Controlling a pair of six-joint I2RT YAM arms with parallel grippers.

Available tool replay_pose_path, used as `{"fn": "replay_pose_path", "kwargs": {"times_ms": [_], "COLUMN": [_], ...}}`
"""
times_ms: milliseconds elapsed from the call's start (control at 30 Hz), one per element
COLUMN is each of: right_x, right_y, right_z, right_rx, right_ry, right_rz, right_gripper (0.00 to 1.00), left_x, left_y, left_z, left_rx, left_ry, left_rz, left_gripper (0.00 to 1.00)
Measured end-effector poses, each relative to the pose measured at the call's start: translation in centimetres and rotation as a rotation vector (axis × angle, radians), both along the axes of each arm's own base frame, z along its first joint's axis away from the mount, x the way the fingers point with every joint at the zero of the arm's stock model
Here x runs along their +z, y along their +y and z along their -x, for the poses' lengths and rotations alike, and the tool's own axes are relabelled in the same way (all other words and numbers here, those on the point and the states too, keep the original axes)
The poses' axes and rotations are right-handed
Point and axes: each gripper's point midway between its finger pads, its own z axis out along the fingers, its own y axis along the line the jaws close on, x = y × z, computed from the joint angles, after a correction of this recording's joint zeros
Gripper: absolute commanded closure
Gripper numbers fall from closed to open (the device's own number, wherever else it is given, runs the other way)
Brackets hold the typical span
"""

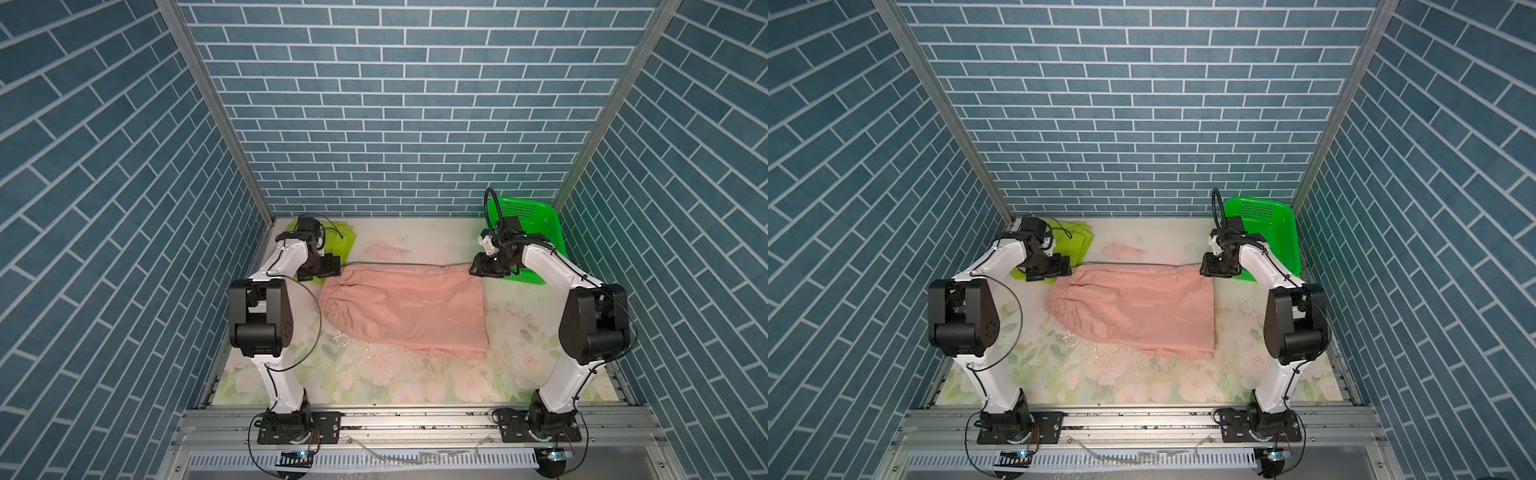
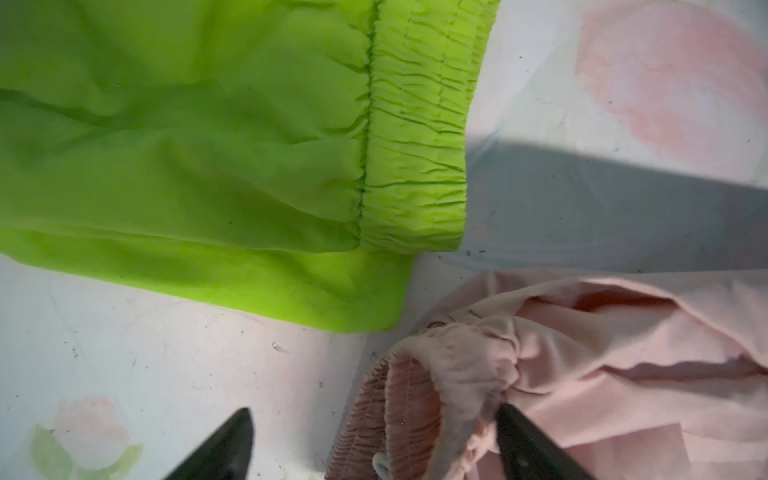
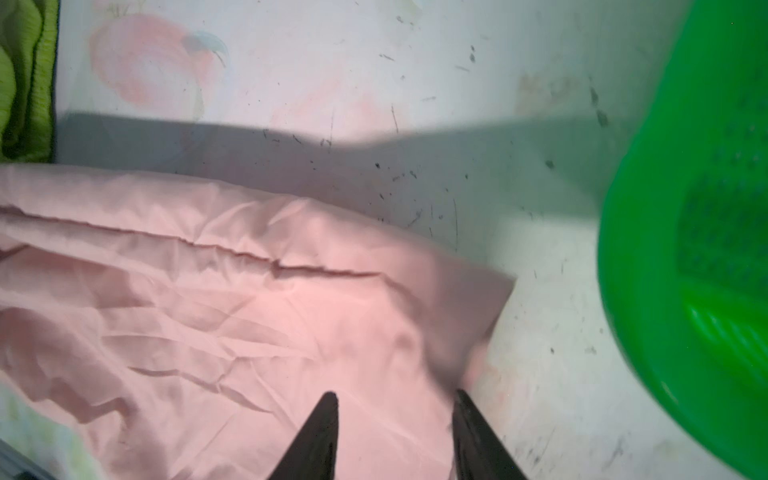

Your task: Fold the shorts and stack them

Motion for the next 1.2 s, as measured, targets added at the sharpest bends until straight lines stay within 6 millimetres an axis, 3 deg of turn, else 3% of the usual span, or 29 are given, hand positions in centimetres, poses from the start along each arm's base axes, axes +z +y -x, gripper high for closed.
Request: {"fn": "replay_pose_path", "kwargs": {"times_ms": [167,233,333,433,533,633,800,1000,1200], "right_x": [3.1,5.0,6.9,6.2,2.8,-1.5,-6.3,-10.0,-9.9], "right_y": [0.0,-0.1,0.2,2.4,3.6,2.7,1.6,0.0,-0.5], "right_z": [0.1,1.3,4.6,9.0,13.2,16.4,19.8,21.5,21.1], "right_rx": [-0.004,-0.004,-0.003,0.056,0.093,0.06,-0.004,-0.115,-0.191], "right_ry": [-0.105,-0.159,-0.214,-0.203,-0.118,-0.013,0.096,0.144,0.108], "right_rz": [-0.018,-0.025,-0.021,-0.007,0.029,0.094,0.152,0.169,0.149], "right_gripper": [0.37,0.37,0.37,0.37,0.38,0.39,0.42,0.41,0.38], "left_x": [1.4,3.0,6.4,9.8,11.4,9.2,3.3,-0.9,-4.3], "left_y": [0.8,1.1,0.7,-1.6,-6.8,-10.5,-10.6,-8.5,-7.1], "left_z": [-0.4,-0.7,-0.3,0.5,1.7,3.5,3.8,3.3,4.6], "left_rx": [0.019,0.034,0.039,-0.007,-0.116,-0.2,-0.204,-0.165,-0.128], "left_ry": [-0.016,-0.049,-0.114,-0.194,-0.264,-0.238,-0.113,-0.031,0.051], "left_rz": [-0.042,-0.053,-0.052,-0.035,0.055,0.139,0.145,0.027,-0.023], "left_gripper": [0.0,0.0,0.0,0.0,0.0,0.0,0.0,0.0,0.0]}}
